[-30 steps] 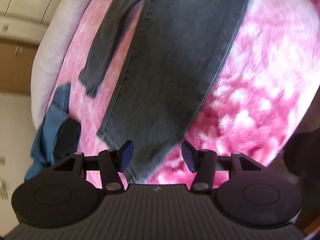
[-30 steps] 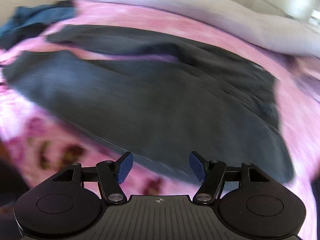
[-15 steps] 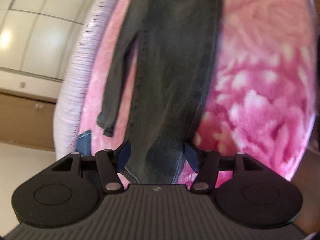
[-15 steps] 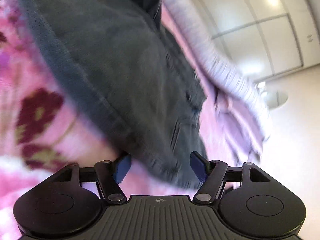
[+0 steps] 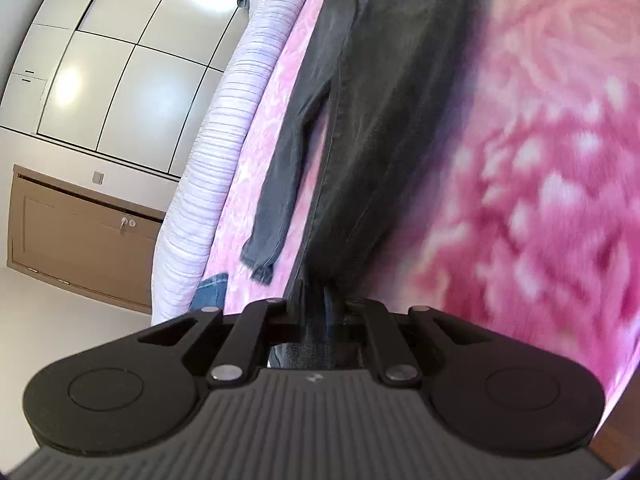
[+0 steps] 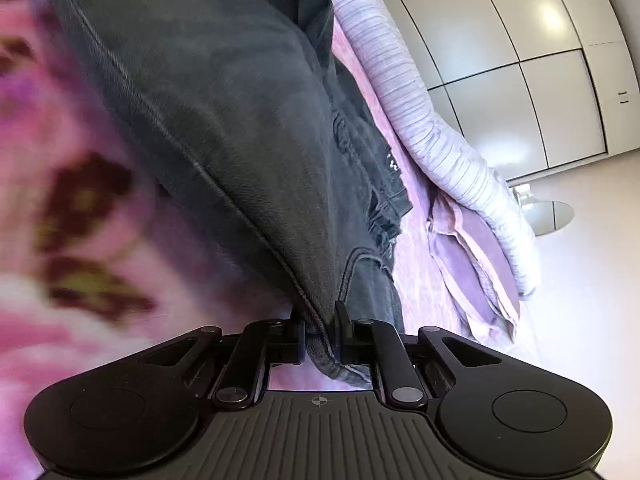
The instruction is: Fold clothes
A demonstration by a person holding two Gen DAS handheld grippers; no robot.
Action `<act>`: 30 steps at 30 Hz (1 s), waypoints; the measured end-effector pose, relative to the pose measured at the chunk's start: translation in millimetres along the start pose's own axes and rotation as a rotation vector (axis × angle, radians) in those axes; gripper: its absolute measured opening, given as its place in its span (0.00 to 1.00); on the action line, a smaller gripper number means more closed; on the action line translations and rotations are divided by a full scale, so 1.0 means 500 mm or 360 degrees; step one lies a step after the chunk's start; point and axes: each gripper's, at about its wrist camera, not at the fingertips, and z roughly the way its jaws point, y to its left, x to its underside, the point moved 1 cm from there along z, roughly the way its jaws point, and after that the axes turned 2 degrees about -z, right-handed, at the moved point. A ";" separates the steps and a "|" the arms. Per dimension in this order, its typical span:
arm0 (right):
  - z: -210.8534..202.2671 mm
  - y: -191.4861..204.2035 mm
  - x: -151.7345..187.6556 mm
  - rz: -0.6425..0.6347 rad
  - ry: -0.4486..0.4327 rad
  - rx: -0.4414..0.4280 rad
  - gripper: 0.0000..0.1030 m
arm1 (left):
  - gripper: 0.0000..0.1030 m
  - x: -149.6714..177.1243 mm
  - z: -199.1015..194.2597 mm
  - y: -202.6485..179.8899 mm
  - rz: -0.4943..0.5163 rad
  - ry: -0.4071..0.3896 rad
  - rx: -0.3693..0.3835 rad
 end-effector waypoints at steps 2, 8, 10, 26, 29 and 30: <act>-0.058 0.006 -0.005 -0.0019 -0.0005 0.0000 0.10 | 0.06 0.024 -0.019 0.022 -0.0011 -0.0003 0.0012; -0.242 0.076 -0.014 -0.0027 -0.0019 -0.0040 0.10 | 0.06 0.112 -0.097 0.060 -0.0017 0.0019 0.0009; -0.302 0.118 -0.012 -0.0021 -0.0018 -0.0067 0.10 | 0.06 0.145 -0.113 0.062 0.0003 0.0038 -0.0001; -0.342 0.248 -0.002 -0.0009 0.0090 -0.0129 0.28 | 0.07 0.236 -0.131 -0.059 0.0289 0.0106 0.0024; -0.343 0.274 0.001 0.0009 0.0111 -0.0145 0.58 | 0.08 0.257 -0.135 -0.063 0.0263 0.0143 0.0025; -0.347 0.278 0.001 0.0036 0.0119 -0.0145 0.60 | 0.10 0.267 -0.137 -0.056 0.0224 0.0176 0.0017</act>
